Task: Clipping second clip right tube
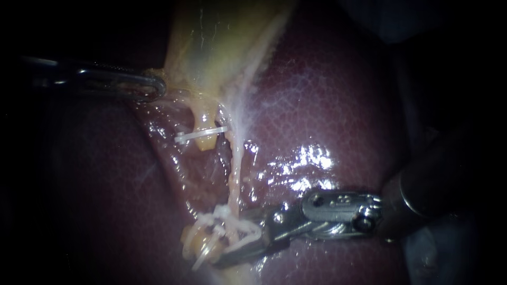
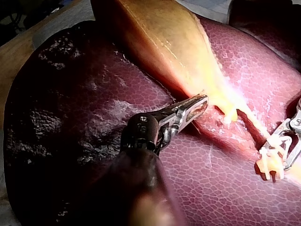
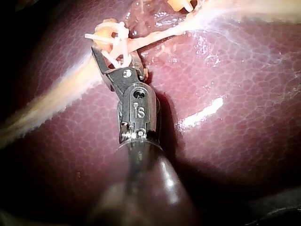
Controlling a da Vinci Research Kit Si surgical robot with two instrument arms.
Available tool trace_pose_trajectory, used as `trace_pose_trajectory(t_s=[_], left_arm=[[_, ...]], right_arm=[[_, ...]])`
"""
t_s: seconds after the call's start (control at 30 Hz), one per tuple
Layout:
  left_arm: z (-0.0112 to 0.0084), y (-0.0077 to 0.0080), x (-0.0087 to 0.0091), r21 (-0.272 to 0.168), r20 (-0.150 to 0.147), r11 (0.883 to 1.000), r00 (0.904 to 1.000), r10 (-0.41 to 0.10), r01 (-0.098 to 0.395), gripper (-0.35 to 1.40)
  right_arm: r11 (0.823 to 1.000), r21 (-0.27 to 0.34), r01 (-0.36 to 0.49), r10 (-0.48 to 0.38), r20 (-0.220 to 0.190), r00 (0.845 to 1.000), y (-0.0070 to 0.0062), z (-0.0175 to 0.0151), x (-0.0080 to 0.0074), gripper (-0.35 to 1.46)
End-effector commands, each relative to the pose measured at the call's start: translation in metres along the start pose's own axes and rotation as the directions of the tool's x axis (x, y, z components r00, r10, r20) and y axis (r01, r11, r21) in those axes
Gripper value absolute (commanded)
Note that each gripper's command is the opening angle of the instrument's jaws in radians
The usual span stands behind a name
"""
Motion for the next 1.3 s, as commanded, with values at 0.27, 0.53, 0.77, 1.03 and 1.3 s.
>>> trace_pose_trajectory(t_s=[0.27, 0.53, 0.77, 1.03, 1.3], left_arm=[[0.0000, 0.0000, 0.0000, 0.000, 0.000, 1.000, 1.0000, 0.000, 0.000, -0.35], [0.0000, 0.0000, 0.0001, 0.000, 0.000, 1.000, 1.0000, 0.001, -0.001, -0.35], [0.0000, 0.0001, 0.0002, 0.000, 0.000, 1.000, 1.0000, 0.001, -0.001, -0.35], [0.0001, 0.0001, 0.0002, 0.000, 0.000, 1.000, 1.0000, 0.002, -0.002, -0.35], [0.0001, 0.0001, 0.0002, 0.000, 0.000, 1.000, 1.0000, 0.002, -0.002, -0.35]], right_arm=[[1.000, -0.028, -0.005, 0.005, -0.018, 1.000, 0.0007, -0.0007, 0.0003, 0.45], [0.999, -0.039, -0.024, 0.020, -0.096, 0.995, 0.0028, -0.0032, 0.0008, 0.49], [0.998, 0.003, -0.069, 0.068, -0.201, 0.977, 0.0035, -0.0045, 0.0020, 0.49], [0.968, 0.163, -0.193, 0.235, -0.300, 0.925, 0.0032, -0.0040, 0.0024, 0.49], [0.912, 0.298, -0.281, 0.377, -0.346, 0.859, 0.0026, -0.0033, 0.0023, 0.49]])
